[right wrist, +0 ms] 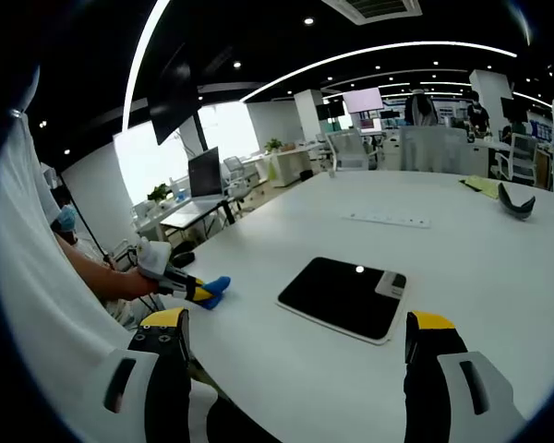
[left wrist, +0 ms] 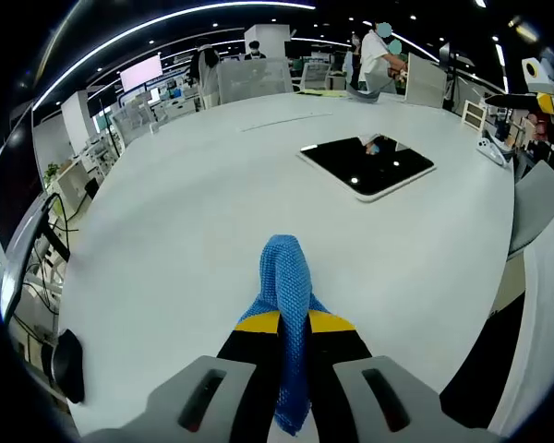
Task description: Wipe the mirror surface with the cleaning cloth until all visible marks leave the cleaned area.
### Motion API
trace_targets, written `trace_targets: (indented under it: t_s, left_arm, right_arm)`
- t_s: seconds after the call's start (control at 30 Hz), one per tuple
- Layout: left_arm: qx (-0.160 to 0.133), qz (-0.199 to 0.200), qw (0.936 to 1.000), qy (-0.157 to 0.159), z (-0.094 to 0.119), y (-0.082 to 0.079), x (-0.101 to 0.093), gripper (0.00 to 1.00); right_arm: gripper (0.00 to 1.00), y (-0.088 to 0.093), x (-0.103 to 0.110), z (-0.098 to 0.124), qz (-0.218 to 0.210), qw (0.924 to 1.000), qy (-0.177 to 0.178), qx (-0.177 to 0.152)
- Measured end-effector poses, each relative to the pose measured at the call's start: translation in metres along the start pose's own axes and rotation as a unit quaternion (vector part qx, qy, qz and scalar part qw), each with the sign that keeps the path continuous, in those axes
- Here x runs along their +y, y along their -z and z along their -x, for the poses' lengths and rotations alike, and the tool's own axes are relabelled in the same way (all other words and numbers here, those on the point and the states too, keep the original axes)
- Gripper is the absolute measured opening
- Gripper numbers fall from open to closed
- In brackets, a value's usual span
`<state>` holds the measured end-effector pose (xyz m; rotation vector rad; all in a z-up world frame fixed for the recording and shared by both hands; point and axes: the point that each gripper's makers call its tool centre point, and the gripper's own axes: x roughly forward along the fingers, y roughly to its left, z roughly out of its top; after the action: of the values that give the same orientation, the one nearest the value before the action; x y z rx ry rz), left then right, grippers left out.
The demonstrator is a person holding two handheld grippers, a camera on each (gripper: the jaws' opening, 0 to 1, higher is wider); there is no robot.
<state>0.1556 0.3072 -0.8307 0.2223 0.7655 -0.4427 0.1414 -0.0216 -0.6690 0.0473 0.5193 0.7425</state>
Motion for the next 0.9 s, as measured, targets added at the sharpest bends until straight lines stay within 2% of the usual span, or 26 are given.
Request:
trace_targets:
  t_s: [0.53,0.9]
  left_arm:
    - [-0.017,-0.021,0.9996,0.012,-0.017,-0.041,-0.003,0.06]
    - [-0.022,-0.033,0.9989,0.025,-0.029,-0.06,-0.009,0.06]
  right_arm:
    - [0.97,-0.004,-0.008,-0.001,0.002,0.9999,0.009,-0.01]
    - [0.98,-0.006,-0.007,-0.005,0.004,0.9999,0.008,-0.009]
